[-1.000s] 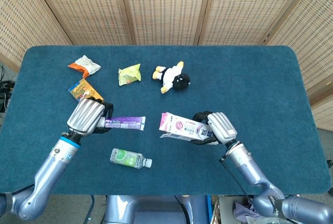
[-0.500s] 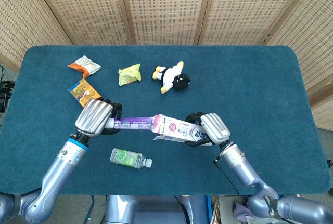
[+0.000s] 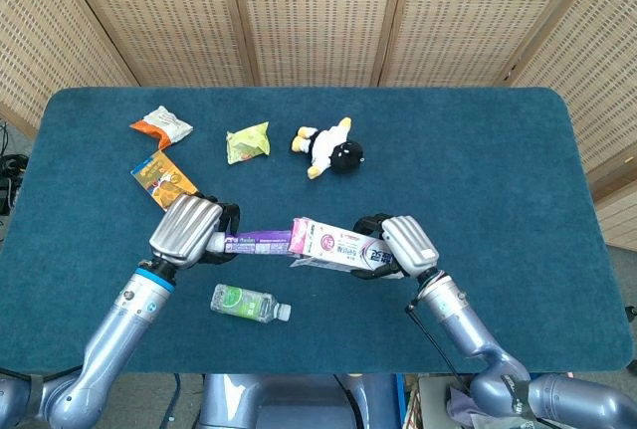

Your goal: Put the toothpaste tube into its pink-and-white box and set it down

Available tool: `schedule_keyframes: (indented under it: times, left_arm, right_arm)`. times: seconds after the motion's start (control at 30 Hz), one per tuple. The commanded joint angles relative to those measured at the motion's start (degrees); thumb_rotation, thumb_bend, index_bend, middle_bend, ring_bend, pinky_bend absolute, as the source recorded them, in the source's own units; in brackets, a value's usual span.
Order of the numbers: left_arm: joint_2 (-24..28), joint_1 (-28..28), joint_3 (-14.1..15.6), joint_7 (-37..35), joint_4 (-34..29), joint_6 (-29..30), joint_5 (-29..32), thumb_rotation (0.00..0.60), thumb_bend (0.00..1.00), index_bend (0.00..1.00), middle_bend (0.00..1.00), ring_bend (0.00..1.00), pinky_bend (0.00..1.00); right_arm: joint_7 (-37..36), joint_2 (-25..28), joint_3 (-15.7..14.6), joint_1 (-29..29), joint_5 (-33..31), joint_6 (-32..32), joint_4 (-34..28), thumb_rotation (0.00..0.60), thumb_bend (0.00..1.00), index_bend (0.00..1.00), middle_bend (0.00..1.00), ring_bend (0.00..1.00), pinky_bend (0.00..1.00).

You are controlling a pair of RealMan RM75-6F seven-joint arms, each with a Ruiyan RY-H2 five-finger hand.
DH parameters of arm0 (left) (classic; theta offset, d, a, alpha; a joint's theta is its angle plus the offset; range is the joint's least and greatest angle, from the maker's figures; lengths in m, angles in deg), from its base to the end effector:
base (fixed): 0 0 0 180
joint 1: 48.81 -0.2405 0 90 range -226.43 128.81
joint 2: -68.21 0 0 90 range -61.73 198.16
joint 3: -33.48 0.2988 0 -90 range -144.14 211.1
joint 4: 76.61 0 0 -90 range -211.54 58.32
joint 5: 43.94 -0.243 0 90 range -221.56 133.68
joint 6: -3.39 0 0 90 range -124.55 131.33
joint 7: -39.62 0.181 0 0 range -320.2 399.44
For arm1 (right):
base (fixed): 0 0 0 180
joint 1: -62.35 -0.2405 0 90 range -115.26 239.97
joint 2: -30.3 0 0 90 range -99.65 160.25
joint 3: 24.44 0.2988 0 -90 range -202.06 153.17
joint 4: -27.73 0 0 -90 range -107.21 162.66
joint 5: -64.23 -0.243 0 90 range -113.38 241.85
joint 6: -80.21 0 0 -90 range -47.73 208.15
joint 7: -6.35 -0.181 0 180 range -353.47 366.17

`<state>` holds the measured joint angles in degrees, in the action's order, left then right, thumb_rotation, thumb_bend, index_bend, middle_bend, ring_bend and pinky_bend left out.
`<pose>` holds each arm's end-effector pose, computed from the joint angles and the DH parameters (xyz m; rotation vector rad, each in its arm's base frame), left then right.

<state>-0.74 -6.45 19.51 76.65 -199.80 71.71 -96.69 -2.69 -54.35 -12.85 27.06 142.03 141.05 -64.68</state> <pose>-0.0816 0.3532 0.0623 -1.7987 -0.9017 -1.0328 -0.1550 -0.3769 -0.0230 1.7085 -1.3074 1.3875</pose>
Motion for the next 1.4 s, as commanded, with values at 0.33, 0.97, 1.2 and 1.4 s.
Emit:
schedule_keyframes:
  times: [0.33,0.97,1.2,1.4]
  left_arm:
    - [-1.3,1.2,0.4,-0.2,-0.7,1.4,0.2,0.6,0.24,0.77,0.67,0.56,0.51]
    - [-5.9,3.8,1.1,1.4,1.2,2.7,1.6,0.6,0.24,0.77,0.67,0.56,0.51]
    - [-9.7,5.0,1.2,2.0,3.2,3.9,-0.8,0.6,0.24,0.77,0.67,0.56,0.51]
    - [-12.8,5.6,1.6,2.5,4.7,4.7,-2.6,0.6,0.24,0.77,0.67,0.56,0.51]
  right_arm:
    - [0.1,0.0,-0.3,-0.1,-0.1,-0.1,-0.1,0.6,0.04,0.67,0.57,0.44,0.51]
    - [1.0,1.0,-0.4,-0.4,0.8,0.1,-2.7,0.6,0.04,0.67,0.57,0.44,0.51]
    - [0.7,1.3,-0.3,-0.5,0.8,0.2,-4.3,0.6,0.04,0.67,0.57,0.44,0.51]
    - [-0.1,1.5,0.0,-0.5,0.7,0.4,-5.3,0.6,0.04,0.67,0.57,0.44,0.51]
